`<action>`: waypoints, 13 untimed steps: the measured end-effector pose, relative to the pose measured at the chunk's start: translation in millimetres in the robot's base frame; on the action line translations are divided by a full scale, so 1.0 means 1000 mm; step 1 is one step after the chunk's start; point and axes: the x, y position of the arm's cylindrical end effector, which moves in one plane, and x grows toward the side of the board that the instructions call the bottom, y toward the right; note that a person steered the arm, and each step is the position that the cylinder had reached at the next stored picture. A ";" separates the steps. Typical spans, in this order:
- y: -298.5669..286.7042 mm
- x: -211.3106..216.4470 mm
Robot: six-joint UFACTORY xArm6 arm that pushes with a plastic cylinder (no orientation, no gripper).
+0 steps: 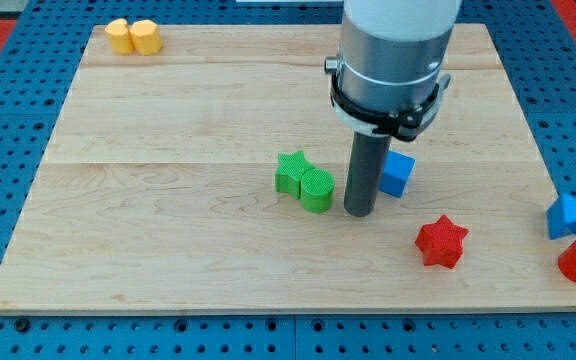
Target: Place the green blocks to the center left of the board
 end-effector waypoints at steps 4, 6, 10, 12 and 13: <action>-0.043 -0.014; -0.044 -0.056; -0.021 -0.094; -0.043 -0.115; -0.052 -0.117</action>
